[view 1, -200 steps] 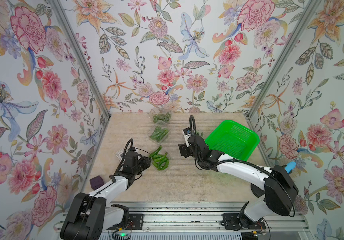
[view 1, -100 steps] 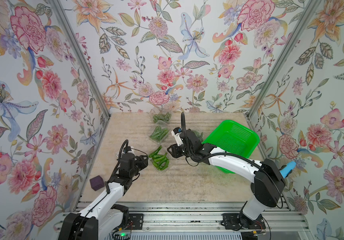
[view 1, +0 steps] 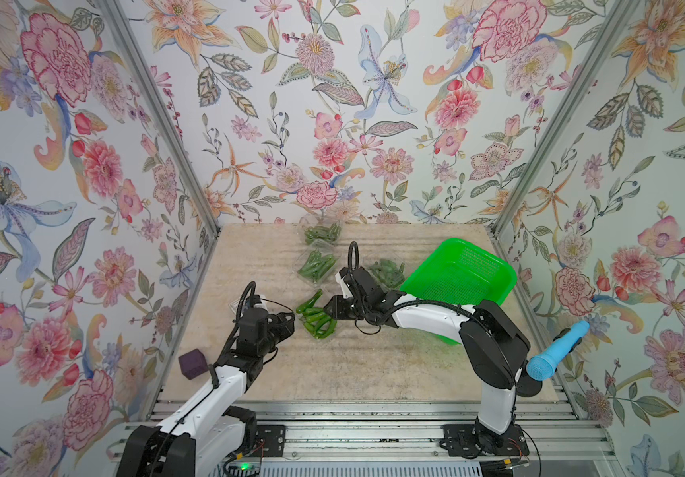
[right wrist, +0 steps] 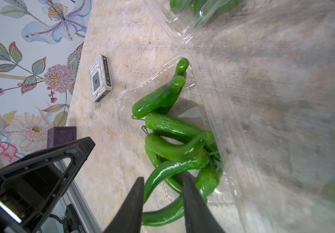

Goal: Take small green peppers out of containers
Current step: Pick up the green pepper from the packing box.

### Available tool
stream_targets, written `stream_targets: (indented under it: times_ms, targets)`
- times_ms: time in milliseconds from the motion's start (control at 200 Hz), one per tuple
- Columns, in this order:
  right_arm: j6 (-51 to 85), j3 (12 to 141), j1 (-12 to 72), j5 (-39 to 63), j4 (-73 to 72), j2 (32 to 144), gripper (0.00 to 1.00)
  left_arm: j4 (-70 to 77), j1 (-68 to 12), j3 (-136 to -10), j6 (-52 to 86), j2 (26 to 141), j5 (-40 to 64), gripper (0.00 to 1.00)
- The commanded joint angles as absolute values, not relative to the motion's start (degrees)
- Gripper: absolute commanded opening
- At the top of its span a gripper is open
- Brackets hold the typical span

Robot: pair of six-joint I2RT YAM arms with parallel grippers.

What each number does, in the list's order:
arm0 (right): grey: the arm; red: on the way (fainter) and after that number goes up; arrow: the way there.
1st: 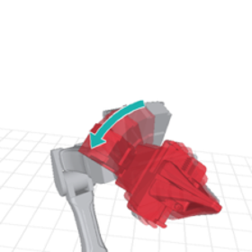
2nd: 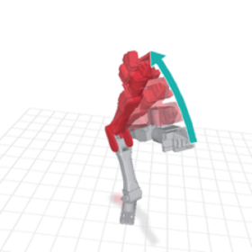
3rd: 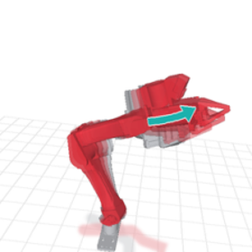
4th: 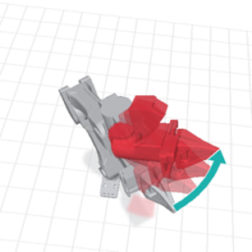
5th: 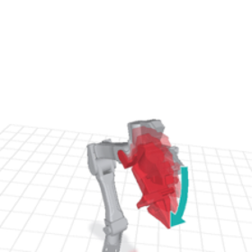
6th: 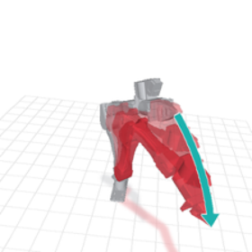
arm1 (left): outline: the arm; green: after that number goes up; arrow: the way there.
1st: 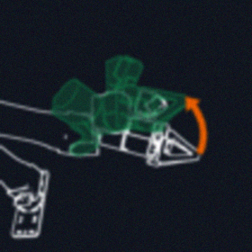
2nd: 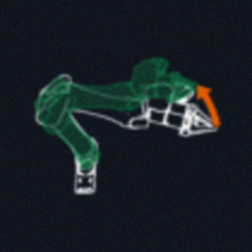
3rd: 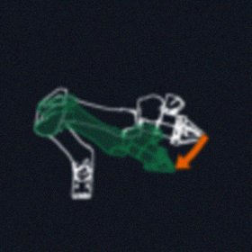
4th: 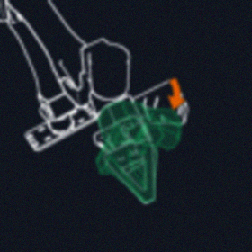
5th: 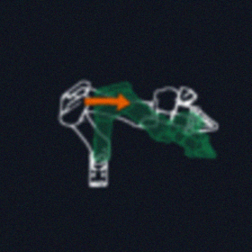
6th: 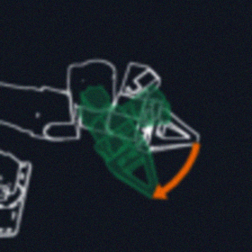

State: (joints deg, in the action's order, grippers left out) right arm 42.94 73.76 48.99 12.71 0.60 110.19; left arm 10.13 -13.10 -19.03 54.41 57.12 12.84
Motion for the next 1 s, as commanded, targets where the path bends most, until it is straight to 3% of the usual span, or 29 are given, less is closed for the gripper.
stream_targets:
  times_ms: [0,70,255,661,996]
  targets:
    - [47.7,74.6,48.8,13.4,-2.0,112.2,0.39,12.0,-12.2,-18.6,53.5,57.8,12.8,0.39]
    - [48.7,75.0,48.7,13.0,-2.1,113.1,0.45,12.3,-12.0,-18.6,53.5,57.9,13.1,0.39]
    - [49.7,75.5,48.6,12.4,-2.8,114.7,0.49,12.7,-11.7,-18.3,53.7,57.8,12.5,0.44]
    - [50.4,81.6,48.7,14.1,-5.6,120.9,0.46,13.1,-11.2,-17.2,53.2,56.3,12.4,0.51]
    - [47.8,82.6,49.1,13.9,-4.1,120.7,0.14,13.2,-10.8,-17.0,52.8,56.5,12.7,0.52]
